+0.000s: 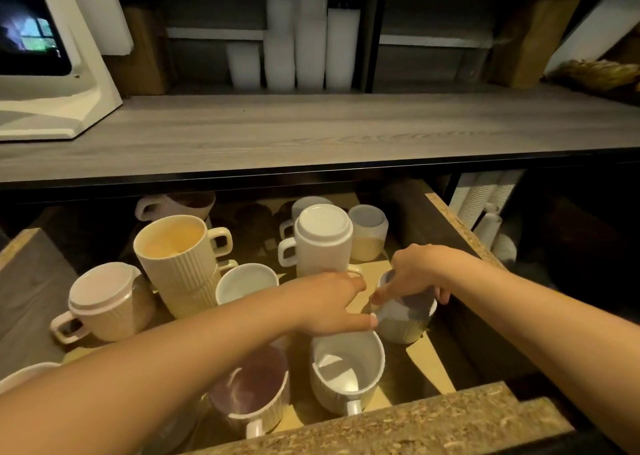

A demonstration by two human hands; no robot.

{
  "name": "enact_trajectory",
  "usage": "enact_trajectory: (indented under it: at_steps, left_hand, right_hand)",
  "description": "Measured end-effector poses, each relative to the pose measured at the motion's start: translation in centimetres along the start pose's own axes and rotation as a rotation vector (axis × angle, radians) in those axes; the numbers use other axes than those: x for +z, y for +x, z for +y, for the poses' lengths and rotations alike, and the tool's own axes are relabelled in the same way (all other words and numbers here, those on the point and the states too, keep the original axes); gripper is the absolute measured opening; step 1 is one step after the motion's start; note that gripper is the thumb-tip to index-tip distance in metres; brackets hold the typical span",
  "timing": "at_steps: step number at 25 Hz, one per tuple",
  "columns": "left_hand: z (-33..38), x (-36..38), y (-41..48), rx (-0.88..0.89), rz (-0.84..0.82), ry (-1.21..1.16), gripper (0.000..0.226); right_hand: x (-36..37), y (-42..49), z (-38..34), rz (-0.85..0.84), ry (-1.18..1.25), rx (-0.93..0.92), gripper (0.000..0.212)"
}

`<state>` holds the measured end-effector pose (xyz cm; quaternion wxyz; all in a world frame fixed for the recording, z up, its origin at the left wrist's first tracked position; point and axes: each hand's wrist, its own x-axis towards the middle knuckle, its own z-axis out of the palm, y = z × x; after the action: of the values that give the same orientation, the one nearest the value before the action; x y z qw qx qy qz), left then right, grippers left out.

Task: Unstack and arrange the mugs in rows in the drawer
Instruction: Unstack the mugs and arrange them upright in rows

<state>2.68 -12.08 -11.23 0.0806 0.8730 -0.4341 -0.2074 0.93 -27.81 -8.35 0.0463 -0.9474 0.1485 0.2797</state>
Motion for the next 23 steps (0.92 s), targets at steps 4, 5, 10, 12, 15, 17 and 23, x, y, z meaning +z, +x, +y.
enact_trajectory:
  at_steps: [4,5,10,12,15,17,23]
  left_hand:
    - [0.1,-1.2,-1.3,0.0,0.039,-0.131,0.059]
    - [0.1,-1.7,-1.7,-0.005,0.057,-0.167,0.061]
    - [-0.4,-4.4,-3.2,0.017,0.153,-0.321,0.075]
    - [-0.3,-5.1,-3.4,0.045,0.196,-0.342,0.085]
    - [0.0,-5.3,-3.6,0.103,0.249,-0.349,0.095]
    - [0.1,-5.2,-3.7,0.124,0.295,-0.413,0.1]
    - [0.8,-5.2,-4.0,0.224,0.549,-0.582,0.088]
  right_hand:
    - [-0.9,-1.3,0.2,0.097,-0.032,-0.082,0.06]
    - [-1.4,-1.8,0.4,0.142,-0.027,-0.116,0.062]
    - [-4.3,-4.8,3.0,0.209,0.203,-0.387,0.058]
    - [-4.6,-5.5,3.6,0.192,0.299,-0.477,0.054]
    - [-4.9,-6.1,4.2,0.169,0.514,-0.605,0.058]
    - [-5.0,-6.5,4.8,0.151,0.653,-0.684,0.063]
    - [-4.1,-6.0,5.8,0.013,0.929,-0.798,0.069]
